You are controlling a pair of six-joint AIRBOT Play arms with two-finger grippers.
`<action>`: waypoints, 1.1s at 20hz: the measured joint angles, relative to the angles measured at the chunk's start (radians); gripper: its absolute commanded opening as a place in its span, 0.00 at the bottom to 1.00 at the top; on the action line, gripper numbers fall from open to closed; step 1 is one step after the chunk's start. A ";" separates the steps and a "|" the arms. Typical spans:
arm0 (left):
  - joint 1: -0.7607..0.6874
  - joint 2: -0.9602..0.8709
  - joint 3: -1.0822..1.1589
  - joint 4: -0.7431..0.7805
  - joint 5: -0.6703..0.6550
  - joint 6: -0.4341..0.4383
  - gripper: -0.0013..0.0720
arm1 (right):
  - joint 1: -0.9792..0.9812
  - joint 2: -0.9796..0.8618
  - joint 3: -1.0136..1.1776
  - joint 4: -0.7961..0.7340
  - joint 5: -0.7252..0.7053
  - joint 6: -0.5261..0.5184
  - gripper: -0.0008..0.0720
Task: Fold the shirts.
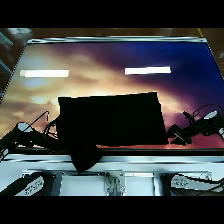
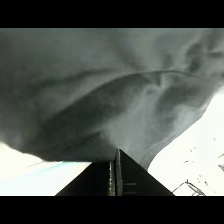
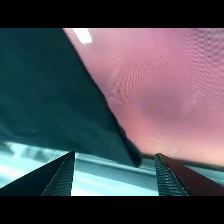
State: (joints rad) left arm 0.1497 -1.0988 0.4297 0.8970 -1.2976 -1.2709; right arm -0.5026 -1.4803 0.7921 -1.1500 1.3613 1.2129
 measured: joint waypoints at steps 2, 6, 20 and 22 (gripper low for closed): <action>0.000 0.030 0.002 0.000 -0.009 -0.006 0.07 | 0.016 -0.027 -0.002 0.019 0.014 0.006 0.75; 0.000 0.079 0.046 0.000 -0.023 -0.018 0.07 | 0.089 -0.063 -0.004 0.041 -0.051 0.039 0.10; 0.012 -0.150 0.580 0.018 0.100 0.071 0.07 | 0.355 -0.134 0.479 0.043 -0.286 0.158 0.10; 0.027 -0.260 0.658 0.018 0.106 0.078 0.07 | 0.374 -0.197 0.576 0.035 -0.303 0.193 0.10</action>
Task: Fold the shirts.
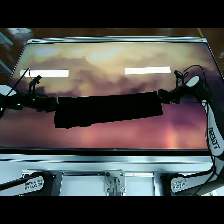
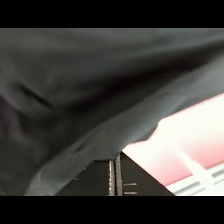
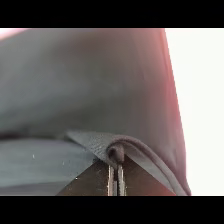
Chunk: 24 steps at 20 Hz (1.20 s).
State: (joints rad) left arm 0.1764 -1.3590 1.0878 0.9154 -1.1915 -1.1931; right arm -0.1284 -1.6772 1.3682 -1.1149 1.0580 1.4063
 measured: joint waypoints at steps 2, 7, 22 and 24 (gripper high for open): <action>0.016 -0.107 0.074 0.000 -0.004 -0.001 0.07 | 0.010 -0.059 0.079 -0.007 -0.013 0.032 0.10; 0.029 -0.315 0.212 -0.038 -0.007 -0.011 0.07 | 0.028 -0.154 0.163 -0.011 -0.045 0.074 0.10; 0.073 -0.387 0.326 -0.173 -0.102 -0.016 0.75 | -0.061 -0.158 0.182 0.008 0.111 0.067 0.96; 0.074 -0.372 0.330 -0.175 -0.119 -0.016 0.73 | -0.087 -0.176 0.178 0.036 0.149 0.073 0.96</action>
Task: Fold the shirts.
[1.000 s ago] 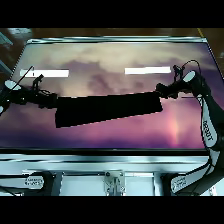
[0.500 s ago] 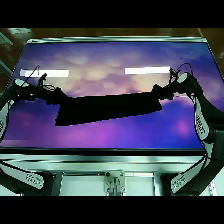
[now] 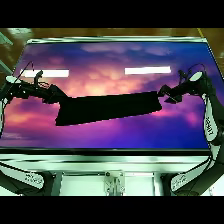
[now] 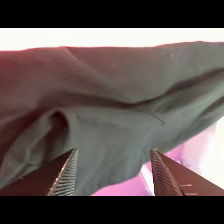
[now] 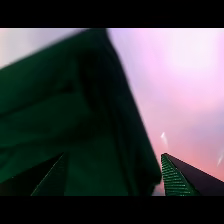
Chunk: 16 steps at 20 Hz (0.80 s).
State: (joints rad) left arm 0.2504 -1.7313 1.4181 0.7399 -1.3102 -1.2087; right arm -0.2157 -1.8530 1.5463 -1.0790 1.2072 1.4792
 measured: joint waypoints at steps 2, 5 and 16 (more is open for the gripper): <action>-0.004 0.012 0.002 -0.006 -0.008 0.000 0.73 | -0.004 -0.028 -0.002 0.043 0.027 0.000 0.96; -0.020 0.026 0.003 -0.031 -0.016 0.000 0.73 | 0.011 -0.072 -0.001 0.095 0.031 0.003 0.95; -0.203 0.044 0.007 -0.175 0.096 -0.027 0.07 | 0.052 0.089 -0.003 0.108 0.078 -0.060 0.10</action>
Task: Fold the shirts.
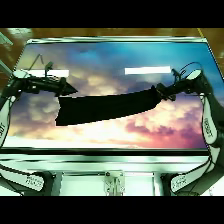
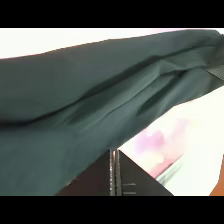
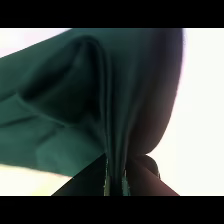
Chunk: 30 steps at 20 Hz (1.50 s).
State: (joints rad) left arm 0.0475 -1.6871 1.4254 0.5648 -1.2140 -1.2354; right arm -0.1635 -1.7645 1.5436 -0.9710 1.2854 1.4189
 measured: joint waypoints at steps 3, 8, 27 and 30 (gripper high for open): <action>-0.158 -0.026 0.000 -0.053 0.132 -0.047 0.07 | -0.002 0.145 0.000 -0.047 0.068 -0.003 0.10; -0.445 -0.122 0.001 -0.181 0.338 -0.086 0.07 | -0.002 0.383 0.000 -0.091 0.157 0.020 0.10; -0.386 -0.166 0.215 -0.188 0.317 0.015 0.06 | 0.252 0.525 0.000 -0.072 0.049 0.089 0.10; -0.192 0.028 0.217 0.142 0.296 -0.101 0.06 | 0.399 0.402 0.000 -0.056 -0.102 0.093 0.10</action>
State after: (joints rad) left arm -0.1448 -1.6592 1.6428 0.7063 -0.9176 -1.3361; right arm 0.2356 -1.3624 1.5436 -1.0275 1.1835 1.5116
